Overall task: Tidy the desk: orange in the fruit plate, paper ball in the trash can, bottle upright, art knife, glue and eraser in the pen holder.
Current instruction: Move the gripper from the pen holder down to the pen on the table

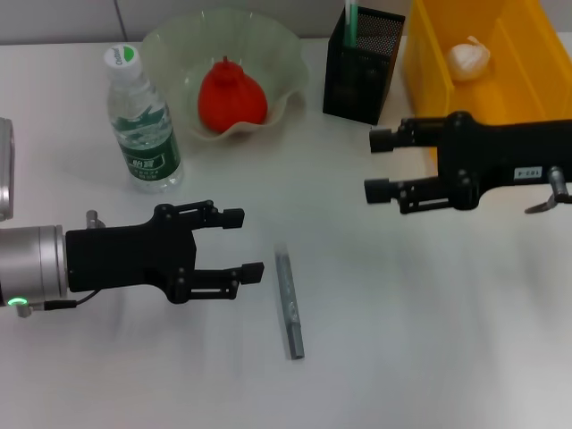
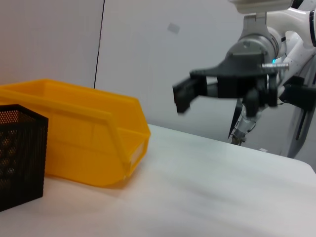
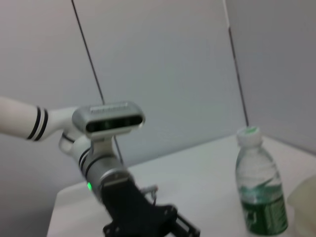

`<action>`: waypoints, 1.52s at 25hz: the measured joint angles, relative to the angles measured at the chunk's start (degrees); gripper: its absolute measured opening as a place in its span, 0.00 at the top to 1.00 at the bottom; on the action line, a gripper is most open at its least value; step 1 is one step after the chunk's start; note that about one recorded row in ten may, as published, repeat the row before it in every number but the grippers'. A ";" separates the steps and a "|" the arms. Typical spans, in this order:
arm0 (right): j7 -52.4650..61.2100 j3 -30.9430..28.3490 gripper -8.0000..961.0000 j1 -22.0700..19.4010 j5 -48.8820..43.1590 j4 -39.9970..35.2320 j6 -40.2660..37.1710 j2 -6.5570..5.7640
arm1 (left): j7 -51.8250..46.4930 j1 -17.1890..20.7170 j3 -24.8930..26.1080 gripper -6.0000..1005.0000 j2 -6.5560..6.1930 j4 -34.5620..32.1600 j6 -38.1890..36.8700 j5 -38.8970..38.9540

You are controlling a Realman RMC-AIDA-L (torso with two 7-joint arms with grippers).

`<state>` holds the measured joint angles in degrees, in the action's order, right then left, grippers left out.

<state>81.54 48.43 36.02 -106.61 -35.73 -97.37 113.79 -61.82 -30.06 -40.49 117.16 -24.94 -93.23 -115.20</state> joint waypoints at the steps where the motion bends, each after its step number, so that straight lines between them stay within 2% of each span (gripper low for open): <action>1: 1.03 0.00 0.20 0.56 -1.95 0.10 -0.26 0.01 | 0.02 0.00 0.00 0.20 0.00 0.02 -0.10 0.15; 13: 11.78 0.00 0.20 5.31 -10.30 -0.64 -2.16 -0.02 | 0.12 0.38 -0.48 0.20 -0.20 -0.29 -0.64 0.07; 18: 22.89 0.41 0.20 7.85 -14.63 -4.55 -2.69 0.17 | 0.51 0.29 -0.63 0.20 -0.48 -0.30 -0.64 -0.20; 20: 27.75 2.06 0.20 9.12 -16.67 -7.03 -3.15 0.57 | 0.66 0.30 -0.63 0.20 -0.52 -0.30 -0.64 -0.20; 21: 32.72 5.33 0.20 10.43 -17.68 -9.20 -3.22 0.78 | 0.80 0.32 -0.65 0.20 -0.59 -0.30 -0.64 -0.30; 22: 32.72 5.33 0.20 10.43 -17.68 -9.20 -3.22 0.78 | 0.81 0.32 -0.65 0.20 -0.60 -0.30 -0.64 -0.36; 24: 36.82 8.98 0.20 11.62 -18.29 -10.58 -2.96 0.90 | 0.86 0.30 -0.65 0.20 -0.63 -0.28 -0.68 -0.72; 25: 38.65 10.49 0.20 12.37 -19.04 -11.24 -2.85 1.09 | 0.95 0.30 -0.65 0.20 -0.63 -0.28 -0.73 -0.85; 26: 41.37 12.22 0.20 13.75 -21.43 -12.40 -2.68 1.81 | 1.23 0.31 -0.65 0.20 -0.63 -0.28 -0.81 -0.96; 27: 41.37 12.22 0.20 13.75 -21.43 -12.40 -2.68 1.81 | 1.50 0.31 -0.67 0.20 -0.63 -0.28 -0.86 -0.97; 28: 42.59 12.70 0.20 14.53 -23.07 -13.03 -2.55 2.33 | 1.79 0.33 -0.72 0.20 -0.63 -0.28 -0.93 -0.99; 29: 44.66 13.19 0.20 15.89 -26.15 -14.07 -2.41 3.43 | 2.70 0.45 -1.10 0.20 -0.62 -0.28 -1.03 -1.03; 30: 44.66 13.19 0.20 15.89 -26.15 -14.07 -2.41 3.43 | 2.70 0.45 -1.10 0.20 -0.62 -0.28 -1.03 -1.03; 31: 46.26 13.25 0.20 17.43 -29.45 -14.64 -2.36 4.49 | 2.97 0.57 -1.33 0.20 -0.62 -0.28 -0.98 -1.09; 35: 48.58 14.14 0.20 19.62 -32.18 -14.09 -1.52 5.26 | 3.08 0.76 -1.41 0.20 -0.65 -0.28 -0.91 -1.15; 38: 52.15 18.60 0.20 21.21 -32.52 -13.06 1.51 5.43 | 3.10 1.09 -1.43 0.20 -0.98 -0.28 -0.98 -1.17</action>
<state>133.69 67.04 57.23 -139.13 -48.78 -95.86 119.22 -58.72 -28.97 -41.92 116.18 -25.22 -94.21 -116.37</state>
